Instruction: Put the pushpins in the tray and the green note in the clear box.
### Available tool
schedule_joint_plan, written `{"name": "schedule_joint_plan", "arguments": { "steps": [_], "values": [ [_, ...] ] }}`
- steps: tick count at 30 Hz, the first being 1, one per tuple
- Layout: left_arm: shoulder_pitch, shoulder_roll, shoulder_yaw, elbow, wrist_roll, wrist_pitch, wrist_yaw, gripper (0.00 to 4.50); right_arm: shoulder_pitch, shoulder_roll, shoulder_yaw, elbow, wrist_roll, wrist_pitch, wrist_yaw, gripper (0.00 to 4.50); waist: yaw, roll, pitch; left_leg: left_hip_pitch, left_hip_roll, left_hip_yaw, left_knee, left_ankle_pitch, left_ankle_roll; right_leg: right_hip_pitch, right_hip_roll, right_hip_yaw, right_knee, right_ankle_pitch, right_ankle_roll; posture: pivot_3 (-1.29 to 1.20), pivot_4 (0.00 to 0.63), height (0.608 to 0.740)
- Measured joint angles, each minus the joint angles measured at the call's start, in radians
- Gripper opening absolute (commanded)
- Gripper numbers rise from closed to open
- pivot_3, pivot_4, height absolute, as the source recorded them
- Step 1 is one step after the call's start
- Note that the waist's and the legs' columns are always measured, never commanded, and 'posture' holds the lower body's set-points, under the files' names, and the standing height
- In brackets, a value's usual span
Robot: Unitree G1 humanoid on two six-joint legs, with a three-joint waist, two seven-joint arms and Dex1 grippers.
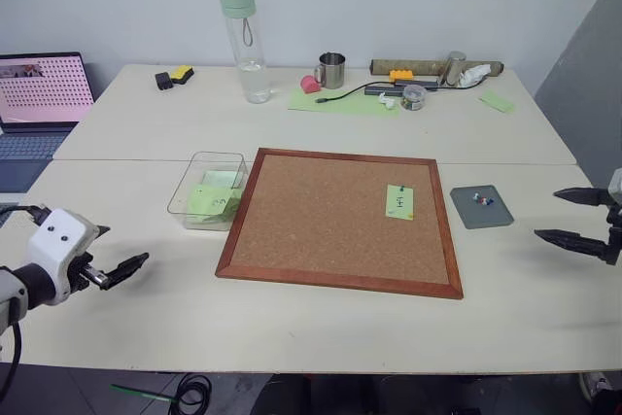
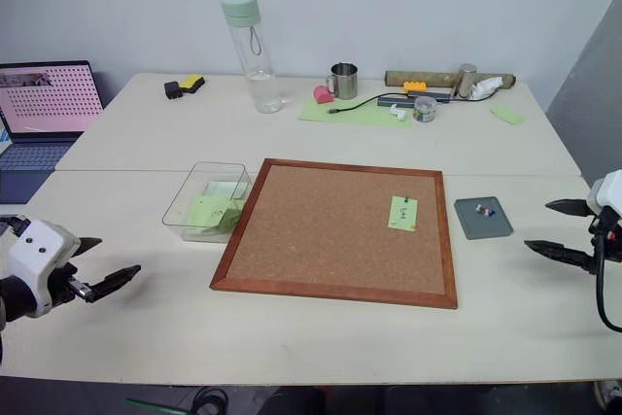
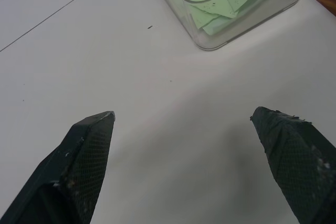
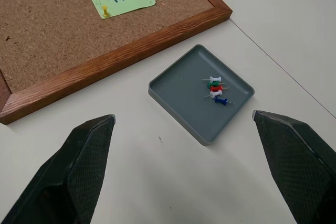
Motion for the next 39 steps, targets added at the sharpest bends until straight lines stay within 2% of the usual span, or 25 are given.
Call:
{"name": "schedule_joint_plan", "arguments": {
  "steps": [21, 29, 35, 39],
  "values": [
    [0.005, -0.015, 0.008, 0.023, 0.026, -0.02, 0.001, 4.45, -0.036, 0.015, 0.018, -0.001, -0.015, 0.003, 0.004, 4.44, 0.0, 0.0, 0.0, 0.0, 0.0, 0.0, 0.0, 0.0, 0.0, 0.0, 0.0, 0.0, 0.0, 0.0, 0.0, 0.0, 0.15, 0.74],
    [0.011, -0.028, -0.004, -0.038, 0.021, -0.017, -0.038, 4.45, -0.055, 0.019, 0.037, -0.015, -0.014, 0.021, 0.02, 4.44, 0.0, 0.0, 0.0, 0.0, 0.0, 0.0, 0.0, 0.0, 0.0, 0.0, 0.0, 0.0, 0.0, 0.0, 0.0, 0.0, 0.15, 0.74],
    [-0.064, -0.032, -0.051, -0.162, -0.051, 0.053, -0.093, 3.44, -0.053, 0.043, 0.038, -0.066, -0.009, 0.036, 0.017, 4.5, 0.002, 0.0, 0.0, 0.0, 0.0, 0.0, 0.001, 0.0, 0.0, 0.0, 0.0, 0.0, 0.0, 0.0, 0.0, 0.0, 0.15, 0.74],
    [-0.174, -0.043, -0.167, -0.289, -0.101, 0.12, -0.114, 2.69, -0.055, 0.067, 0.041, -0.13, 0.003, 0.052, -0.002, 4.5, 0.002, 0.0, 0.0, 0.0, 0.0, 0.0, 0.001, 0.0, 0.0, 0.0, 0.0, 0.0, 0.001, 0.0, 0.0, 0.0, 0.15, 0.74]
  ]
}}
